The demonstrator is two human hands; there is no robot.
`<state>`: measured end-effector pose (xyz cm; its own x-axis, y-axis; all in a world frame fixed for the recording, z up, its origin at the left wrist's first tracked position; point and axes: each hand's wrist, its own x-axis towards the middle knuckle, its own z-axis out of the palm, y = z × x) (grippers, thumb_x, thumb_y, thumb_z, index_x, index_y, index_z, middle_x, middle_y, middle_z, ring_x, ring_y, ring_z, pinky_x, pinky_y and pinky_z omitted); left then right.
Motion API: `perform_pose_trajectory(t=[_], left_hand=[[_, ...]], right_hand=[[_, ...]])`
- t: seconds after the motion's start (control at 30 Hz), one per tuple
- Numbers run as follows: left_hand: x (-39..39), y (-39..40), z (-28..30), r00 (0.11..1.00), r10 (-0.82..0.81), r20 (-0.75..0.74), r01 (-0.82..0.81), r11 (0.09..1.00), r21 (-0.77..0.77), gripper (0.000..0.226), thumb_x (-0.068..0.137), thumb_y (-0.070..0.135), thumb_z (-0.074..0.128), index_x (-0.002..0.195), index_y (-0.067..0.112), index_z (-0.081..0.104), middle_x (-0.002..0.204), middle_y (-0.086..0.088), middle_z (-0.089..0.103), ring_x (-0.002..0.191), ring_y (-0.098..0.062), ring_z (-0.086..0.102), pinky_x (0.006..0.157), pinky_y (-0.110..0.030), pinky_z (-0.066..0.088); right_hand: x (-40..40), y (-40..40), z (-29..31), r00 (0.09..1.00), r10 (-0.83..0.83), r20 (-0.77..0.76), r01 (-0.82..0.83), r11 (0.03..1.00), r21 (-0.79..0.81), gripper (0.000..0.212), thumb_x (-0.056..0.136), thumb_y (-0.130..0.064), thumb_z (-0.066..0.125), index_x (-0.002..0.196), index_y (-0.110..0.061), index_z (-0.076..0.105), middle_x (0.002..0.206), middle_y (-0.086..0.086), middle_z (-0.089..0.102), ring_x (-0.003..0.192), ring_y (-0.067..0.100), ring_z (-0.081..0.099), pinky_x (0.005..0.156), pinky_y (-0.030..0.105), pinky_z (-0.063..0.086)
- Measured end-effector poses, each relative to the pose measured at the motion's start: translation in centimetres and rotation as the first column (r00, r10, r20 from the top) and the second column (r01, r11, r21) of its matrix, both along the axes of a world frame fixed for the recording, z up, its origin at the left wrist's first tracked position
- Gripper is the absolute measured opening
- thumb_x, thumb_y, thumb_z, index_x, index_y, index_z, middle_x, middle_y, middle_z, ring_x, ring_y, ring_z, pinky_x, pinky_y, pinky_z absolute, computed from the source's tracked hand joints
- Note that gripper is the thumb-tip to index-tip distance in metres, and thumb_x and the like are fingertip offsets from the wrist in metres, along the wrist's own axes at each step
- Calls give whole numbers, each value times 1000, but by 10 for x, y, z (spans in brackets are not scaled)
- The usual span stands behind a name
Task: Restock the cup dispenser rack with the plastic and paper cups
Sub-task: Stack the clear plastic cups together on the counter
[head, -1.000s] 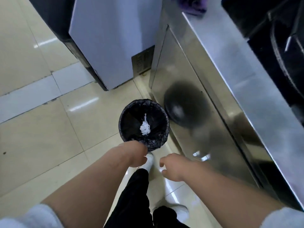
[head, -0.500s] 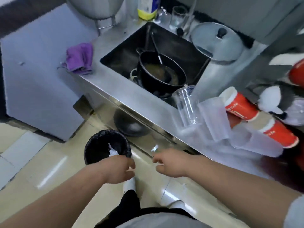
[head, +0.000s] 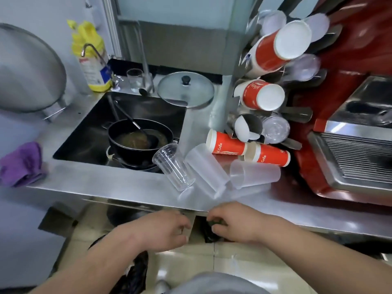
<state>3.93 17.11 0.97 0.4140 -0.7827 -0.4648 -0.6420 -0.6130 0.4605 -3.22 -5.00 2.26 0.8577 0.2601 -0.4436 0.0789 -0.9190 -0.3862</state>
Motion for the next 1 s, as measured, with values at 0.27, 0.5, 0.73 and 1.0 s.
perform_pose_trajectory(t=[0.27,0.5,0.73,1.0], left_hand=[[27,-7,16,992,-103,69,106,993,-48,38,96,44,53,133,35,54,125,11,56,114,-6,53,95,-20,40],[27,-57,23,982,-156,104,174,965,-194,40,97,39,55,136,30,53,131,8,53,121,-7,50,103,-19,37],[35,-147,33,971,-29,235,120,916,-383,59,90,47,55,143,22,48,146,0,46,136,-15,40,114,-26,30],[54,-219,19,937,-30,348,102,976,-191,63,91,41,62,147,17,42,142,-8,45,130,-26,45,110,-36,36]], right_hand=[[-8,-25,16,957,-266,114,252,960,120,29,89,-33,56,117,-30,62,112,-7,64,96,9,58,86,21,46],[-17,-65,11,882,-435,181,404,896,185,31,87,-27,58,118,-29,63,110,-9,62,95,5,57,88,23,48],[0,-129,7,631,-677,379,613,735,291,37,83,-10,61,119,-17,63,111,1,55,105,15,52,87,18,36],[19,-160,-20,572,-761,305,722,644,253,47,85,-24,58,132,-15,51,131,14,50,122,32,45,106,37,34]])
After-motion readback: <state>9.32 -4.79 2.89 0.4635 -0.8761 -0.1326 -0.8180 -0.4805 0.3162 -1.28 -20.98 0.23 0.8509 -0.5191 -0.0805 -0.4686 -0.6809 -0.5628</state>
